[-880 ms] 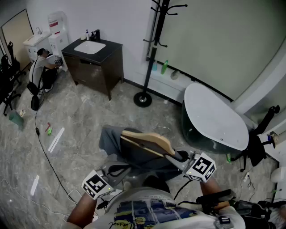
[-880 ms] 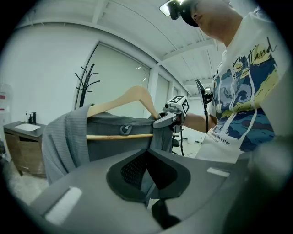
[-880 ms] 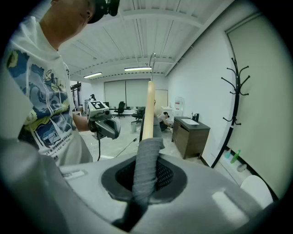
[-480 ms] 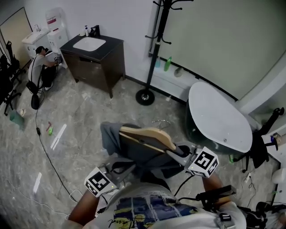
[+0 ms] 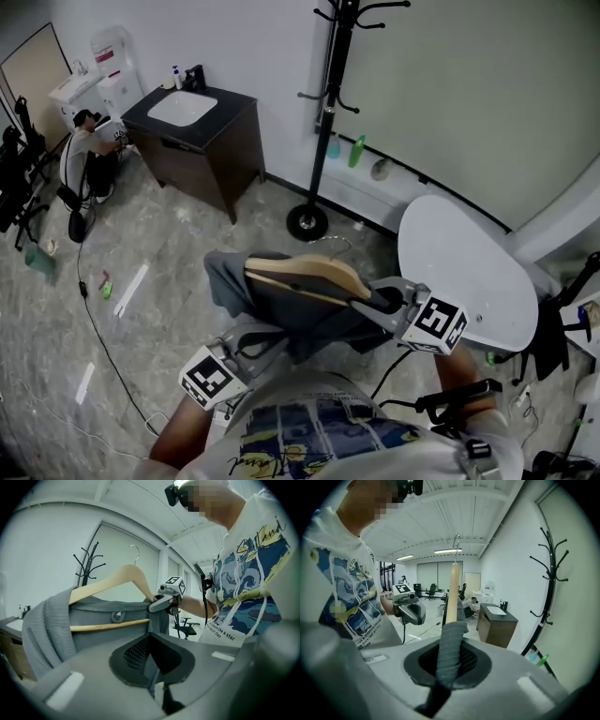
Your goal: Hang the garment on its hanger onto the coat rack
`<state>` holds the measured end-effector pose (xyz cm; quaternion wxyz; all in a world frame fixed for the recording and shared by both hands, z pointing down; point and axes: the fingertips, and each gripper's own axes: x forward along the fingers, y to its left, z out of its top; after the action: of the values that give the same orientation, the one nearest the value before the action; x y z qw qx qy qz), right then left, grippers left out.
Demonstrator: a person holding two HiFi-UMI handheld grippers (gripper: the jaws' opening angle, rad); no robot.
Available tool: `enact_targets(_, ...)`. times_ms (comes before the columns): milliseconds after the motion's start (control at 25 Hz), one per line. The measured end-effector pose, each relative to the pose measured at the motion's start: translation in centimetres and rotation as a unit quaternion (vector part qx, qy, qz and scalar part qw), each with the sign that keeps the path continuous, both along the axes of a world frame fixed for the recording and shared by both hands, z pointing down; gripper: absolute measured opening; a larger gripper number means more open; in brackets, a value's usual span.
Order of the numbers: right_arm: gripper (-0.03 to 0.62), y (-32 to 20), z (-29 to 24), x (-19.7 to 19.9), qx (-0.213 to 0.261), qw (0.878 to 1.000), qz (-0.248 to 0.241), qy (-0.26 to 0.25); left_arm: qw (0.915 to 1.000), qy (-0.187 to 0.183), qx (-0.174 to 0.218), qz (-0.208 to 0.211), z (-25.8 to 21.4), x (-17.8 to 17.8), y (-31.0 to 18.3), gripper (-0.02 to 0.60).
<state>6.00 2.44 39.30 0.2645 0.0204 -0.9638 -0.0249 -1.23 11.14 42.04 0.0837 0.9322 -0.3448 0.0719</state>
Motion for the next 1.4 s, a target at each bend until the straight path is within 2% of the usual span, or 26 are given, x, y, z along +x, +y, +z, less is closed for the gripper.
enact_targets(160,0.015,-5.9,-1.4,0.5,0.014,1.000,-0.019,-0.004,1.0000,-0.002,0.007,0.005,0.0,2.1,-4.7,0.002)
enact_targets(320,0.015,-12.0,-2.2,0.7,0.018,1.000,-0.022,0.007,0.9996,-0.008,-0.001,0.028,-0.2,3.9,-7.6,0.002)
enact_targets(560,0.015,-21.5,-4.0,-0.3,0.021,1.000,-0.004,0.010,0.9987,-0.006,-0.012,0.049,0.2,3.7,-12.8,0.002)
enact_targets(720,0.015,-27.8,-5.4,-1.1,0.025,0.999,0.019,0.009,0.9973,0.000,-0.007,0.073,0.9,3.4,-16.9,0.002)
enact_targets(1040,0.015,-41.7,-10.1,-3.7,0.017,0.998,0.054,-0.003,0.9959,0.003,0.011,0.090,-1.4,-0.7,-27.9,0.002)
enact_targets(1400,0.015,-52.2,-10.9,-6.8,0.024,0.996,0.083,-0.001,0.9964,0.000,0.023,0.082,-1.2,-5.1,-34.1,0.002)
